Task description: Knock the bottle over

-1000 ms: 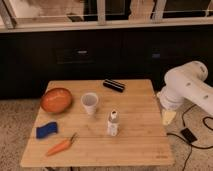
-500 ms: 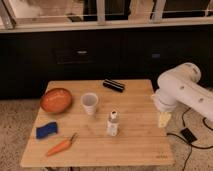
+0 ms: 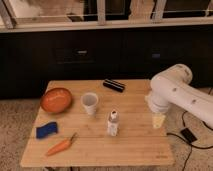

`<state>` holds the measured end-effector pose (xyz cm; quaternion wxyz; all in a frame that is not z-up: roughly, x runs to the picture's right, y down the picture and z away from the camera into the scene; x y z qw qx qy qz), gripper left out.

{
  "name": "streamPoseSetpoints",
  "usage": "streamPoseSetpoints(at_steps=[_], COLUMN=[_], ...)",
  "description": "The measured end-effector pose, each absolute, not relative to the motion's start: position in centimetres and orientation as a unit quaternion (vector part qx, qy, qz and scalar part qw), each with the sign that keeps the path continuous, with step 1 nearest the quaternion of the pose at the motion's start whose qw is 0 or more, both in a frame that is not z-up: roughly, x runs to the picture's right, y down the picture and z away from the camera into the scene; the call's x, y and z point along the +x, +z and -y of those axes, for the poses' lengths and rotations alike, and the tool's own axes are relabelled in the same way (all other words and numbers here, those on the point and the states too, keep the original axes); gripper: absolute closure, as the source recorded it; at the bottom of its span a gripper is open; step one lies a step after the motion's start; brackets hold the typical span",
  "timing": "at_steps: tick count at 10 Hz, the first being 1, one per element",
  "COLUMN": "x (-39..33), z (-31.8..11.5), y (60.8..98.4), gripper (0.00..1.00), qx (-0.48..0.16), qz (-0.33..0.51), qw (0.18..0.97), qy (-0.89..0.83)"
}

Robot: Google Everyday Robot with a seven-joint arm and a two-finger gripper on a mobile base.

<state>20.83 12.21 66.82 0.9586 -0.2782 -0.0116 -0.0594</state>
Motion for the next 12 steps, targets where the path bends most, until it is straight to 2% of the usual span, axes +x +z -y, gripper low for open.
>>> streamPoseSetpoints(at_steps=[12], x=[15.1], z=[-13.6], y=[66.2], gripper=[0.20], qx=[-0.263], qz=[0.026], qw=[0.958], qy=[-0.109])
